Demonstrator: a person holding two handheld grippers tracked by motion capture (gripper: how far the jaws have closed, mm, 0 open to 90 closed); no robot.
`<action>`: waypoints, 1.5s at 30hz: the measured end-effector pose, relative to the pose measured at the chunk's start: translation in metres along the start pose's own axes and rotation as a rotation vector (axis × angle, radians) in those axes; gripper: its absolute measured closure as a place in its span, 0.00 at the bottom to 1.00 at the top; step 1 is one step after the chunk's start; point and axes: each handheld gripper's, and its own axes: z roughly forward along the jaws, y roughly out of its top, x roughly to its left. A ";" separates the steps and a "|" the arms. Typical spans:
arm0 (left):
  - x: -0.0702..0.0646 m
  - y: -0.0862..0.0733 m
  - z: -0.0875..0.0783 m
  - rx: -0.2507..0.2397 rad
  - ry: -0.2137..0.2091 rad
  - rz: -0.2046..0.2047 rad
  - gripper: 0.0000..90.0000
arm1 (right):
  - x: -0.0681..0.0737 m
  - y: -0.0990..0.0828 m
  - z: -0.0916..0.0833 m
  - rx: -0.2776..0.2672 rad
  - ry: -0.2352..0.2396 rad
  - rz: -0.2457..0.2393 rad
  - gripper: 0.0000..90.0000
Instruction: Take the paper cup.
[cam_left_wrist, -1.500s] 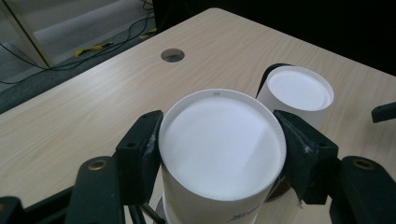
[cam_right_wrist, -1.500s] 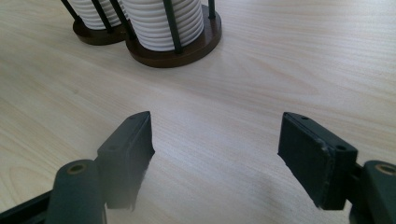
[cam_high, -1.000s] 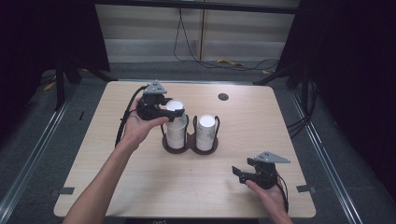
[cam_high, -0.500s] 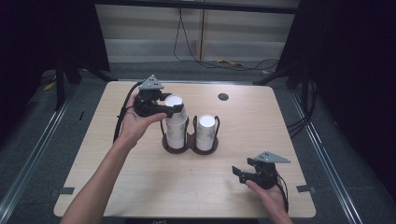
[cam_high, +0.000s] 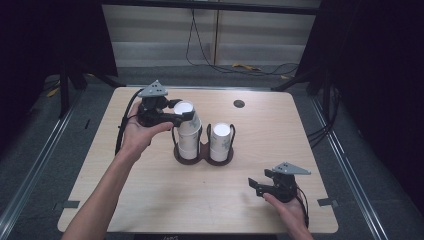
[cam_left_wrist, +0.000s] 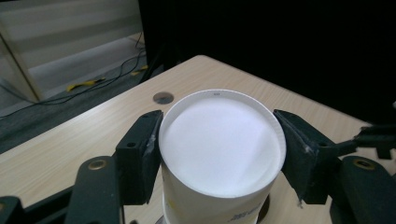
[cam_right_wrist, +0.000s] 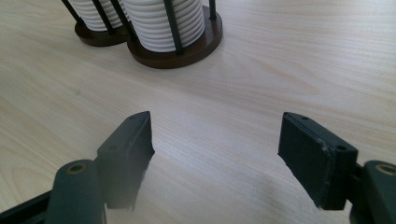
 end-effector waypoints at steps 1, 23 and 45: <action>-0.002 0.000 0.000 0.010 0.015 0.020 0.40 | 0.000 0.000 0.000 -0.008 0.007 0.001 0.28; -0.014 -0.021 -0.019 -0.029 -0.114 -0.060 0.40 | 0.006 0.002 -0.001 -0.041 0.066 -0.012 0.22; -0.033 -0.057 -0.009 -0.026 -0.257 -0.053 0.40 | 0.022 0.009 -0.003 -0.079 0.219 -0.064 0.18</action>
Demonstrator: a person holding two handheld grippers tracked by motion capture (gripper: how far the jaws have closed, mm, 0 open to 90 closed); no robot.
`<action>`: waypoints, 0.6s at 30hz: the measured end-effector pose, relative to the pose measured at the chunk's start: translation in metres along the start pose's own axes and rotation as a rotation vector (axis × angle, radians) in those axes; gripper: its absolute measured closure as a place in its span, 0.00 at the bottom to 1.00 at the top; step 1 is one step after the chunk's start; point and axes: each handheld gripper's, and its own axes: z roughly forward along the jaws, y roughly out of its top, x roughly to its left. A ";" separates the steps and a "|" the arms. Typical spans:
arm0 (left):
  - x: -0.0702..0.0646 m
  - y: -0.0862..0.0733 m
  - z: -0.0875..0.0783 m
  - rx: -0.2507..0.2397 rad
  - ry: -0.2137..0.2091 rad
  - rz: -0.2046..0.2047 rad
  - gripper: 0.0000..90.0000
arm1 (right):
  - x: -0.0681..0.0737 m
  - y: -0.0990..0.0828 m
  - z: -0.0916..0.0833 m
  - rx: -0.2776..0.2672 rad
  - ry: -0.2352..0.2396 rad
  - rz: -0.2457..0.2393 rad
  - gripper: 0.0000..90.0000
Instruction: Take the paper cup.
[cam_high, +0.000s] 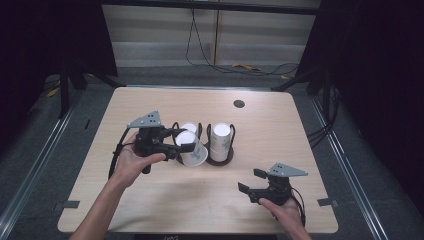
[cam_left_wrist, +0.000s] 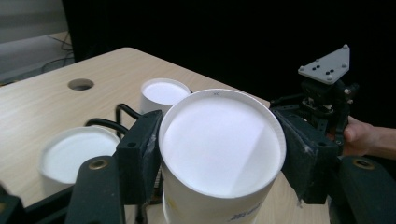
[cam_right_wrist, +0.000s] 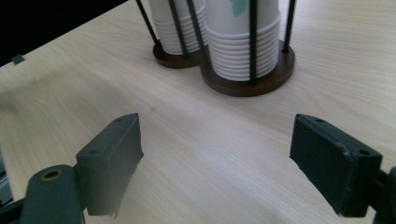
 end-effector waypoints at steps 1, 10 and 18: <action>0.000 -0.001 0.002 0.012 -0.004 0.003 0.40 | 0.001 0.001 0.000 -0.005 0.010 -0.007 0.17; -0.004 -0.011 0.010 0.004 -0.061 -0.003 0.40 | 0.019 0.015 0.004 -0.024 0.109 -0.042 0.15; -0.008 -0.017 0.014 0.018 -0.064 -0.008 0.40 | 0.033 0.030 0.017 -0.032 0.179 -0.085 0.15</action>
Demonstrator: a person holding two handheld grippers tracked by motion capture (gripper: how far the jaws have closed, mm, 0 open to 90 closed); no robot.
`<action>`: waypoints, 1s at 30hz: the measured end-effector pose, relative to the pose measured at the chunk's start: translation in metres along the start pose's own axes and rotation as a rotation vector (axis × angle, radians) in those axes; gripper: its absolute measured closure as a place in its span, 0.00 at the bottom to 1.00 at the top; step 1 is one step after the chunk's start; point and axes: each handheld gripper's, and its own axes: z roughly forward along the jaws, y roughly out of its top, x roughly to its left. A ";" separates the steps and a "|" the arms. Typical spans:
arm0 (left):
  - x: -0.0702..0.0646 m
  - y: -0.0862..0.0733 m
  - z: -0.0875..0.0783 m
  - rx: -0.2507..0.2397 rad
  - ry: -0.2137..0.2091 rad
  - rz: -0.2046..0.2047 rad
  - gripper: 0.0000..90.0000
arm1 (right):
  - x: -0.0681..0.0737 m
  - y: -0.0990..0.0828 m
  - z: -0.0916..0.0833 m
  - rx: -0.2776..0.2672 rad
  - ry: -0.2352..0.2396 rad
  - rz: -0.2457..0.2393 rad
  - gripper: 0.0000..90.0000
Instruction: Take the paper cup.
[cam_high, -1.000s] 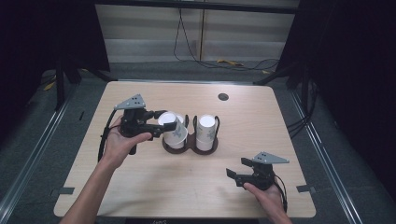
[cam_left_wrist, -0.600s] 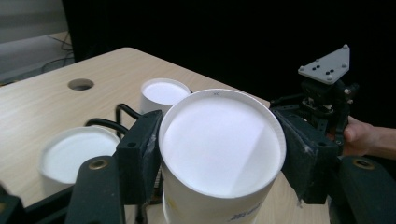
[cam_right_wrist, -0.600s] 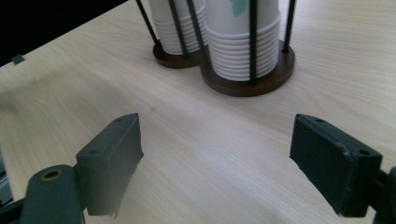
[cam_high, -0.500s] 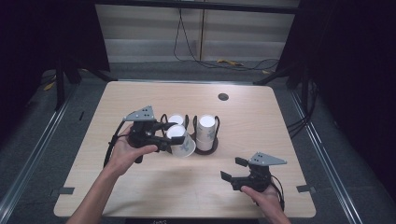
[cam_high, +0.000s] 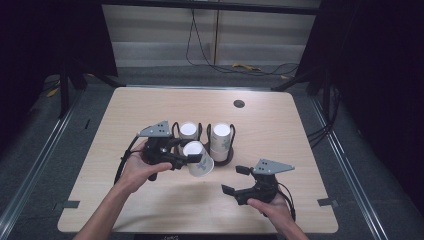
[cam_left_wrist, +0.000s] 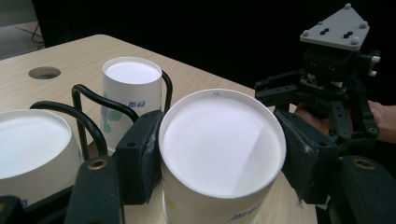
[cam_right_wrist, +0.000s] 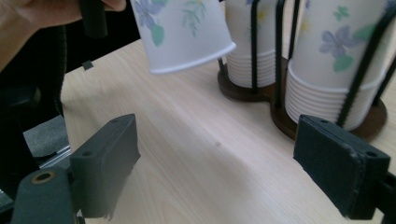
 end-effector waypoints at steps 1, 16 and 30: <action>0.000 -0.002 0.001 -0.006 -0.010 -0.007 0.40 | 0.001 0.002 0.002 -0.004 0.005 -0.007 0.15; -0.012 0.001 0.001 -0.060 -0.047 -0.001 0.40 | 0.011 0.014 0.012 -0.079 0.066 -0.037 0.15; -0.024 0.007 0.007 -0.098 -0.105 -0.003 0.40 | 0.010 0.015 0.006 -0.175 0.103 -0.027 0.16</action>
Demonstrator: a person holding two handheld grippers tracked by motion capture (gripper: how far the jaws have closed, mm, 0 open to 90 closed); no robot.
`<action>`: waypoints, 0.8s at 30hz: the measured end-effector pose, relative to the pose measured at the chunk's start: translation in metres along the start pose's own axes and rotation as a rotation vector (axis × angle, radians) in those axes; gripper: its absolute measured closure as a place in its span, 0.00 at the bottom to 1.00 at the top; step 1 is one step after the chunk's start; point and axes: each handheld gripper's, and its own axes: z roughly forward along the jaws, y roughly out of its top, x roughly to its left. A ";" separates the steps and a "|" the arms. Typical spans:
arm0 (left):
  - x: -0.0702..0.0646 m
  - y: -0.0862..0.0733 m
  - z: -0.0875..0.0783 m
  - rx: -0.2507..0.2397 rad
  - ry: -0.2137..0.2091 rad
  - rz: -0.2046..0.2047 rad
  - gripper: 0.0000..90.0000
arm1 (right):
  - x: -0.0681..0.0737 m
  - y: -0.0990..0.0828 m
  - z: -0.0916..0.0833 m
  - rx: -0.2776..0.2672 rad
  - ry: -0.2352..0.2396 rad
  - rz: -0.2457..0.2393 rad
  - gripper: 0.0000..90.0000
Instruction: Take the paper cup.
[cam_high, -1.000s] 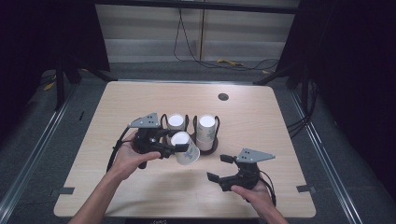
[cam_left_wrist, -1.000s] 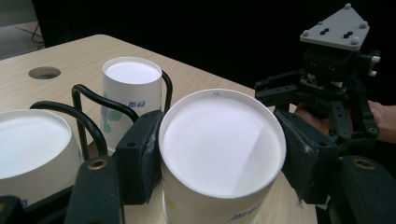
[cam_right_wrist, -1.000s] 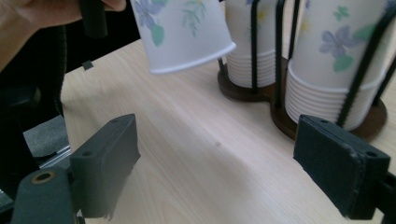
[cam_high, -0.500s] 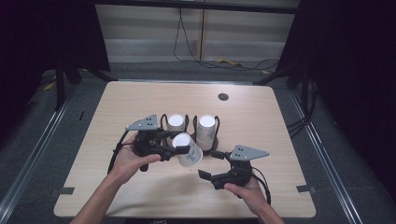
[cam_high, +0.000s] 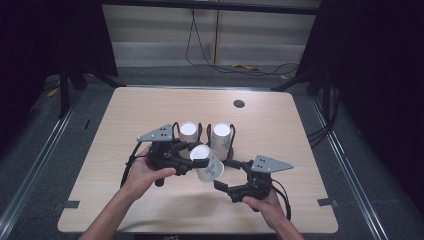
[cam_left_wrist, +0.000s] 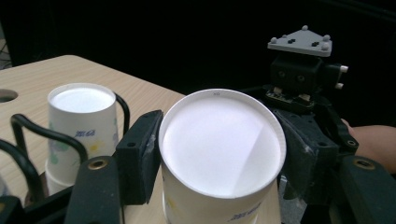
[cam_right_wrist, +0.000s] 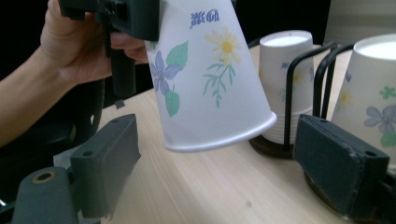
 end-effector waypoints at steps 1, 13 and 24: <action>-0.001 0.001 0.000 -0.004 -0.006 -0.001 0.40 | 0.000 0.000 0.000 -0.011 0.005 0.006 0.15; -0.007 0.008 0.008 -0.015 -0.056 -0.002 0.40 | -0.003 0.004 -0.004 -0.109 0.054 0.027 0.15; -0.012 0.011 0.013 -0.018 -0.083 -0.002 0.40 | 0.000 0.003 0.001 -0.105 0.075 0.014 0.15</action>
